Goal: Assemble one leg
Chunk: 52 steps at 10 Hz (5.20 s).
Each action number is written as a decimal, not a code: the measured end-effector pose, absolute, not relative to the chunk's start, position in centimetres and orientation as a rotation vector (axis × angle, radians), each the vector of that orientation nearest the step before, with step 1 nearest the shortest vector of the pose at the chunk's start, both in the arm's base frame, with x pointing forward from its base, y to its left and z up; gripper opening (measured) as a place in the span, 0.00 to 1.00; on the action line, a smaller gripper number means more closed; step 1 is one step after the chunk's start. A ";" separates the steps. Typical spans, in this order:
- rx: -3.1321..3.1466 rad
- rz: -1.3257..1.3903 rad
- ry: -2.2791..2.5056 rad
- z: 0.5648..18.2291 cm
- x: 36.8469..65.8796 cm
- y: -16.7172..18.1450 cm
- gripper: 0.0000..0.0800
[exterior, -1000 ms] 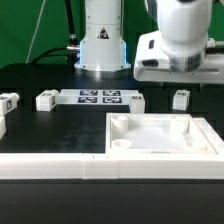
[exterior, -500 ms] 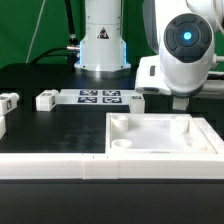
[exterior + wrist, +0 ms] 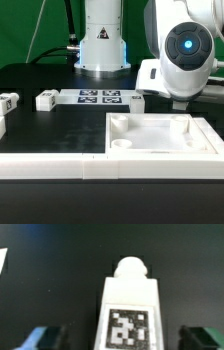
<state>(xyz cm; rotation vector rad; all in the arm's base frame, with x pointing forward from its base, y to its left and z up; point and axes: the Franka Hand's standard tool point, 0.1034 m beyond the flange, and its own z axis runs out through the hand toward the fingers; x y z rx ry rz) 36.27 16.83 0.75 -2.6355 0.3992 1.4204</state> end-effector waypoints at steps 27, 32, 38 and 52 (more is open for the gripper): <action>-3.052 -0.062 0.109 11.2 44.7 11.3 0.36; -3.002 -0.463 -0.048 10.8 47.9 11.3 0.36; -3.006 -0.479 -0.136 10.7 49.5 10.9 0.36; -2.966 -0.648 -0.312 10.8 60.6 10.9 0.36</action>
Offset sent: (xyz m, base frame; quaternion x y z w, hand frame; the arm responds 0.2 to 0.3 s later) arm 0.0000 0.0000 0.0000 0.0000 0.0000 0.0000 1.0000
